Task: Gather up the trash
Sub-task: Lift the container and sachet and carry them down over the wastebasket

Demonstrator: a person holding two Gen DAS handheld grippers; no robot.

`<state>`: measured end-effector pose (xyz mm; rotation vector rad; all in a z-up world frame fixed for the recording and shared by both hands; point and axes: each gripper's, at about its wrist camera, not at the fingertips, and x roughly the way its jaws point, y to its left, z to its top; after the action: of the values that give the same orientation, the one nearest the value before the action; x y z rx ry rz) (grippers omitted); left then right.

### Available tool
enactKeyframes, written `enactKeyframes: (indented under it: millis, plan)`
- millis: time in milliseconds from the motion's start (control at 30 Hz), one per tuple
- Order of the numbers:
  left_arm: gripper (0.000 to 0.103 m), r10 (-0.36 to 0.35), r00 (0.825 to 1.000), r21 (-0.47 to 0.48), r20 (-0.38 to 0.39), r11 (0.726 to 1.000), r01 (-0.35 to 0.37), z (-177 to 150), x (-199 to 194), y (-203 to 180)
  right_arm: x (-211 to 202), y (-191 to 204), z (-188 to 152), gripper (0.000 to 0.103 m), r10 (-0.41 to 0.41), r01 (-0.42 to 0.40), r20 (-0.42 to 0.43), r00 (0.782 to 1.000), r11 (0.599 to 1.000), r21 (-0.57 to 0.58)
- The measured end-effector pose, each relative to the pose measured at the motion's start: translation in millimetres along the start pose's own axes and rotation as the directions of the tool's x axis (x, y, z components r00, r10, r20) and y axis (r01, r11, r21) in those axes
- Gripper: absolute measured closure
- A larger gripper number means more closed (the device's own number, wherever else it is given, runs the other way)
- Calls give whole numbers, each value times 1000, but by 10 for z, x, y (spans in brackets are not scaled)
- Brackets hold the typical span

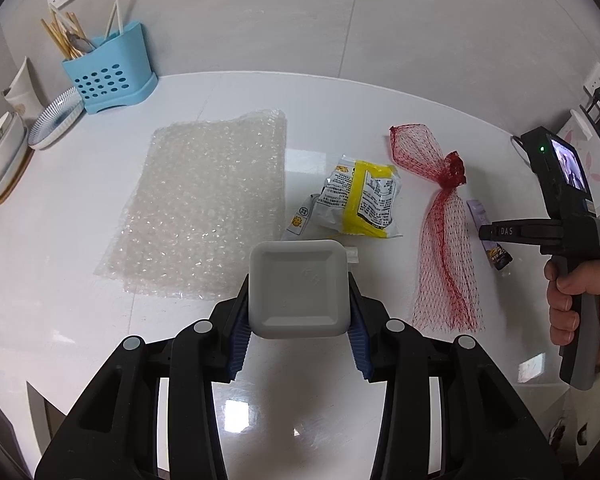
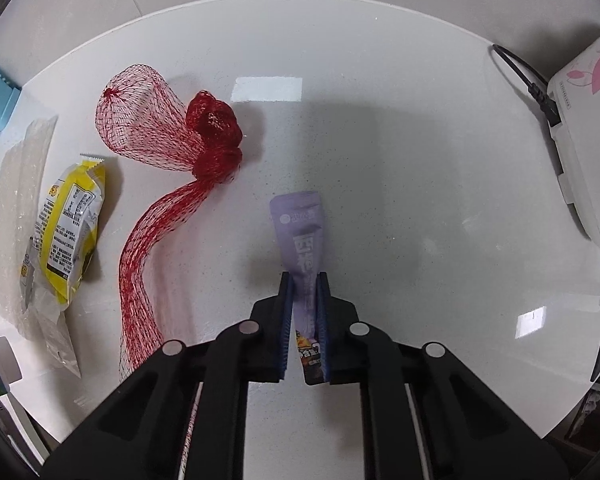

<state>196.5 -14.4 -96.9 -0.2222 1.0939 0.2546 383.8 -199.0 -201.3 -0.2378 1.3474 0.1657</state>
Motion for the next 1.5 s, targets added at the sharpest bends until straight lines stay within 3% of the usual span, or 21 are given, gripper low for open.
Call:
enactKeyframes:
  millis: [667, 1167, 1500]
  plan:
    - [62, -36, 999, 49, 34, 998, 34, -130, -227, 60, -484, -115, -261, 101, 50, -55, 84, 995, 997, 60]
    - [62, -95, 993, 171, 76, 982, 81, -435, -604, 148, -1155, -26, -1045, 101, 29, -62, 238, 971, 989, 133]
    - [62, -138, 985, 245, 103, 963, 109, -893, -933, 363, -1619, 331, -1868, 101, -2, -57, 343, 939, 985, 161]
